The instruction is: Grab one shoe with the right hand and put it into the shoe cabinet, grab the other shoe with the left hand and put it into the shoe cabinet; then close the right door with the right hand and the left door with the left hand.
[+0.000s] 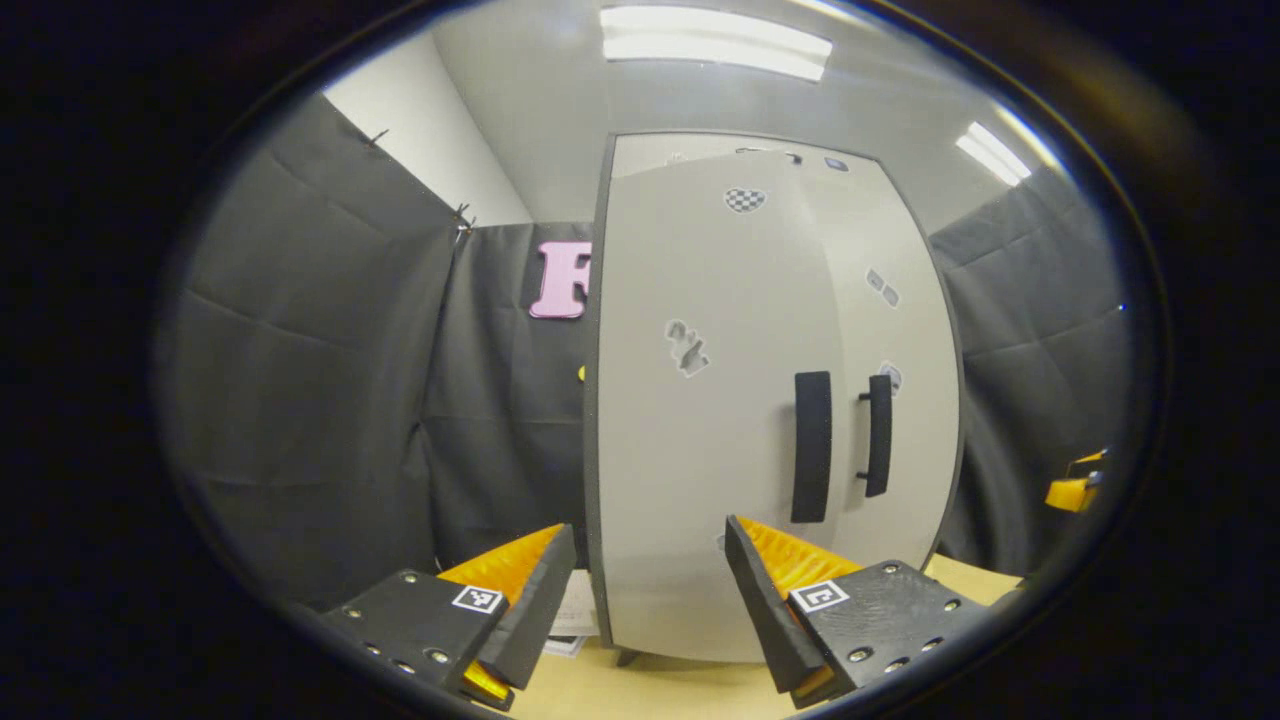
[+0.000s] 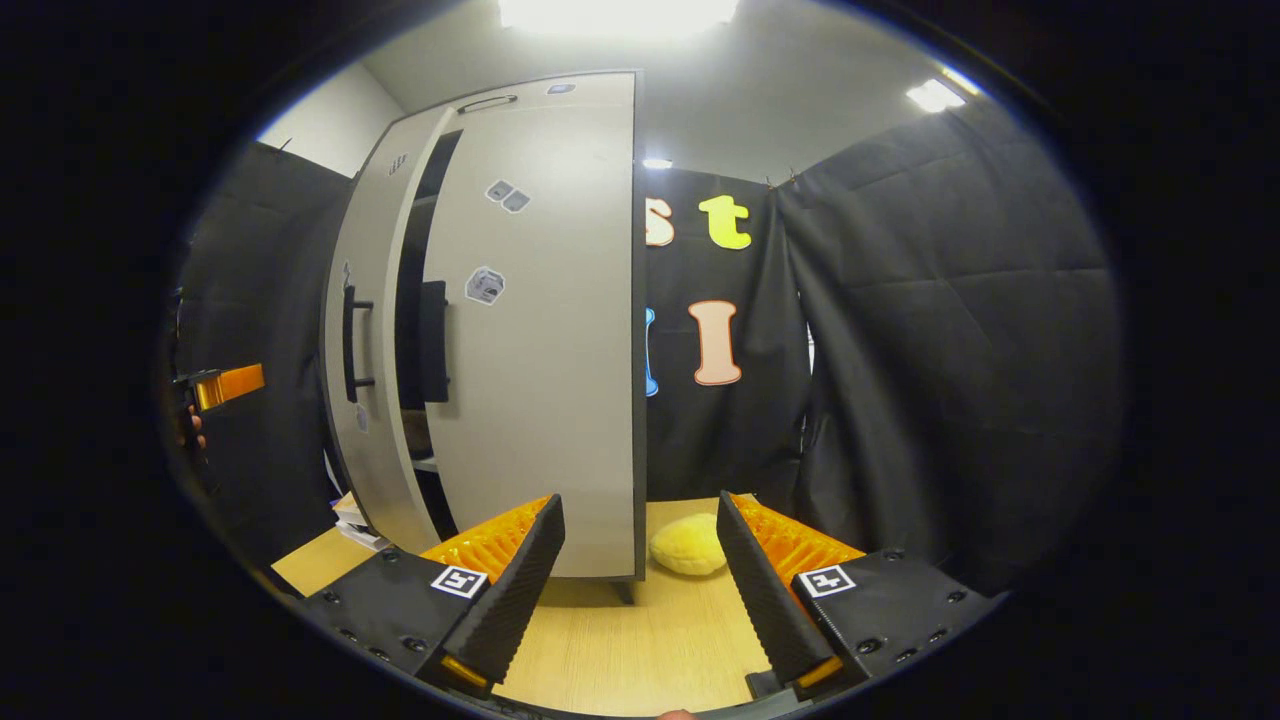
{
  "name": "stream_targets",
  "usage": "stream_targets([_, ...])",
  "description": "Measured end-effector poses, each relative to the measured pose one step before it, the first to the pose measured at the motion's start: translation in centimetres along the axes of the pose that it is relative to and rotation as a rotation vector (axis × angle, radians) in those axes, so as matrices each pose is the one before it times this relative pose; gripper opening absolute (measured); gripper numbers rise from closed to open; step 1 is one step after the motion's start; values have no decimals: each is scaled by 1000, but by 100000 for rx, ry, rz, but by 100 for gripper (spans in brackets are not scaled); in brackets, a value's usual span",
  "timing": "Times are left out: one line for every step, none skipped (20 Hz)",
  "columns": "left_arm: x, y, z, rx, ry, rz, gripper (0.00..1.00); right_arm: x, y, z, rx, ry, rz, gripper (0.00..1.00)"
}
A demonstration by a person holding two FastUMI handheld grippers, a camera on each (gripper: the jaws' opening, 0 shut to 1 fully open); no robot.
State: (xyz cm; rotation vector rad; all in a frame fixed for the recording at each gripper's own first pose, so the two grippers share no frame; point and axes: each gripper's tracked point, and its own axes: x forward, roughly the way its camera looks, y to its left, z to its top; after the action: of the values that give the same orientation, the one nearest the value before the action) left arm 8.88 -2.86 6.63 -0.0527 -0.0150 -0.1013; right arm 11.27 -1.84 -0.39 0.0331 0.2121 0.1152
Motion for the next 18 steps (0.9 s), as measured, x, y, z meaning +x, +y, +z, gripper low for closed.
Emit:
stream_targets([-650, 636, -96, 708, 297, 919, 87, -110, 357, 257, -253, -688, 485, 95])
stream_targets([-581, 652, -84, 441, 368, 856, 87, 49, 262, 114, -234, -444, 452, 95])
stream_targets([-685, 654, -105, 338, 474, 707, 88, -50, 352, 168, -126, -594, 502, 95])
stream_targets([-603, 656, -101, 383, 475, 774, 88, 65, 351, 205, -74, -516, 425, 95])
stream_targets([-559, 835, -276, 489, 546, 788, 93, 111, 321, 119, 4, -403, 473, 95])
stream_targets([-421, 703, -201, 518, 501, 698, 88, 59, 428, 121, -9, -573, 601, 95])
stream_targets([-475, 650, -176, 327, 550, 600, 87, 0, 330, 179, -195, -568, 464, 95])
stream_targets([-394, 618, -281, 127, 611, 562, 87, -2, 323, 97, -360, -429, 193, 95])
stream_targets([-542, 610, -141, 88, 387, 532, 87, 35, 229, 131, -332, -433, 233, 95])
stream_targets([-369, 624, -134, 237, 298, 518, 93, 86, 161, 126, -176, -584, 257, 95])
stream_targets([-340, 440, -221, 333, 73, 375, 87, 12, 102, 135, 47, -549, 219, 95])
stream_targets([-314, 445, -128, 482, 66, 517, 87, 52, 165, 127, 256, -684, 238, 95])
stream_targets([-336, 426, -152, 700, 339, 465, 87, -77, 73, 132, 367, -704, 215, 95])
stream_targets([-312, 342, -218, 761, 281, 373, 87, -78, -11, 49, 342, -419, -284, 97])
stream_targets([-162, 266, -255, 658, 419, 221, 87, 41, -134, -44, 55, -158, -548, 94])
stream_targets([-117, 263, -168, 519, 379, 219, 87, -27, -70, 9, -204, 2, -591, 96])
stream_targets([-237, 309, -213, 514, 488, 510, 87, 94, -198, 25, -295, -179, -588, 97])
stream_targets([-128, 327, -315, 666, 599, 716, 87, -22, -118, 161, -182, -343, -488, 94])
